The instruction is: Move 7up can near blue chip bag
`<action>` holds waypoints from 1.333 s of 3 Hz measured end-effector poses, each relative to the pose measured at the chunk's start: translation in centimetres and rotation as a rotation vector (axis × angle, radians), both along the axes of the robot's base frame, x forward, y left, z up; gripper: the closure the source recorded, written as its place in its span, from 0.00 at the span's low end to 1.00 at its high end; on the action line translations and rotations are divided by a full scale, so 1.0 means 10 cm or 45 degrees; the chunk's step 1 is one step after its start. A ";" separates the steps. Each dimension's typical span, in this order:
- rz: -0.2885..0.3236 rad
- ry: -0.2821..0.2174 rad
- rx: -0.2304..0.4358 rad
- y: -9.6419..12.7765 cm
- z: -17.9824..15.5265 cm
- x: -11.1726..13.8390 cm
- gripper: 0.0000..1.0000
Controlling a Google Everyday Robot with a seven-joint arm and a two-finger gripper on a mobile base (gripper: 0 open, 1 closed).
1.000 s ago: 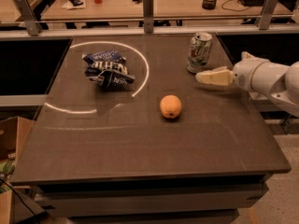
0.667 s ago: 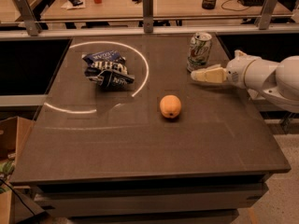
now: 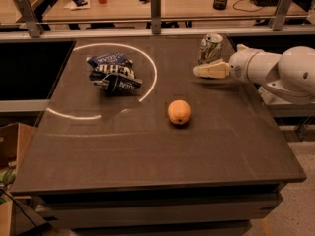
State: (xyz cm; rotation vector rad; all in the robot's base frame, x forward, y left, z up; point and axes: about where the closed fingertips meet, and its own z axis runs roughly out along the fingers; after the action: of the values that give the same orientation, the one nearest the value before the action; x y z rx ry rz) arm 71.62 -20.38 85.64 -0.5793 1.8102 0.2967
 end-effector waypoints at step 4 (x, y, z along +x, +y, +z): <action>0.084 -0.019 0.062 0.21 0.06 0.13 0.64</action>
Offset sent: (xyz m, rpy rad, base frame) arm 0.0105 0.0086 0.0063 0.0398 -0.0162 0.0190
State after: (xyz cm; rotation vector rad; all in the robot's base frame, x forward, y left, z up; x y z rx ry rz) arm 72.92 -18.28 86.24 -0.6059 1.7672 0.3797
